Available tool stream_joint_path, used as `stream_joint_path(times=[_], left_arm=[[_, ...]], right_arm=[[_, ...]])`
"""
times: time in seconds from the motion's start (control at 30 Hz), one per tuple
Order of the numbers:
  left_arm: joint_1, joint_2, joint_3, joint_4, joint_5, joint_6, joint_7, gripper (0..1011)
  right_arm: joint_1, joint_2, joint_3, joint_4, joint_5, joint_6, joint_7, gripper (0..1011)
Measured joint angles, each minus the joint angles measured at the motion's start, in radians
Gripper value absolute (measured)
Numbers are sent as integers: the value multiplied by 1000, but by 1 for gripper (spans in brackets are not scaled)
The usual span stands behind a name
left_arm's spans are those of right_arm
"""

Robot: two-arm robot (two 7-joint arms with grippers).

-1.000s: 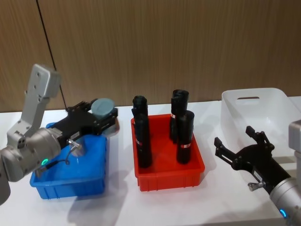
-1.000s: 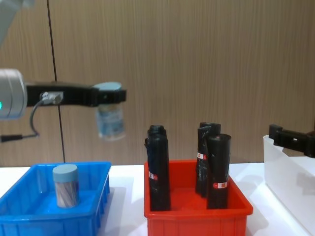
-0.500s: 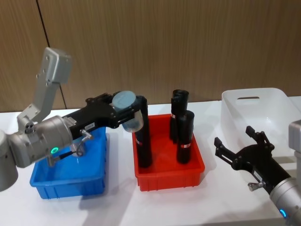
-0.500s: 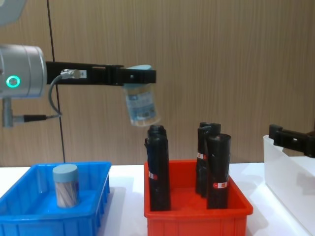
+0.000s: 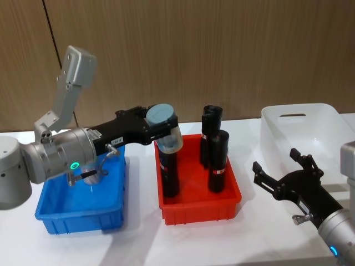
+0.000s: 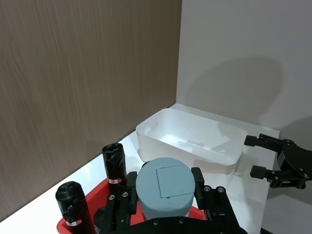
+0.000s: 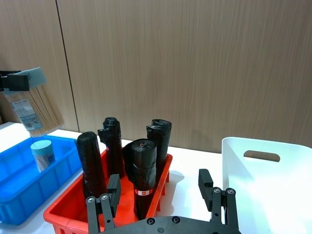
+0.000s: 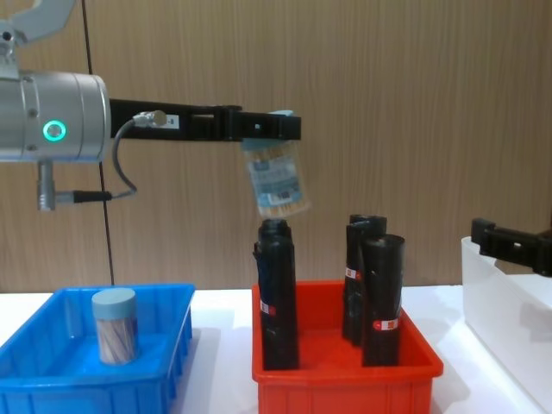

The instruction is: Pick the cotton swabs from the blue box and place them into the white box.

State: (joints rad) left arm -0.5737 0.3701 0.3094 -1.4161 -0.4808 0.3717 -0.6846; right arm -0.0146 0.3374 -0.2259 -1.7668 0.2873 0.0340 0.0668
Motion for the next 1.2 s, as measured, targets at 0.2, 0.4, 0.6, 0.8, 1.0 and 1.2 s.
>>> stream_joint_path(times=[0.2,0.4,0.6,0.8,1.0,1.2], left_arm=[[-15,-8,4,18,0,5,-16,663],[-27,-15,7,32,0,9,-28,663],[-34,-18,8,40,0,11,-35,663],[-38,-20,9,45,0,12,-39,663],[-40,-22,9,48,0,13,-41,663],[-42,-22,10,50,0,14,-43,663]], right_arm=[[1,-1,0,0,-1,1,2,1002],[10,-3,-3,0,-23,15,16,1002],[27,-7,-7,2,-46,37,50,1002],[50,-10,-11,2,-66,60,99,1002],[75,-16,-16,0,-77,86,156,1002],[105,-28,-23,-1,-81,114,206,1002]])
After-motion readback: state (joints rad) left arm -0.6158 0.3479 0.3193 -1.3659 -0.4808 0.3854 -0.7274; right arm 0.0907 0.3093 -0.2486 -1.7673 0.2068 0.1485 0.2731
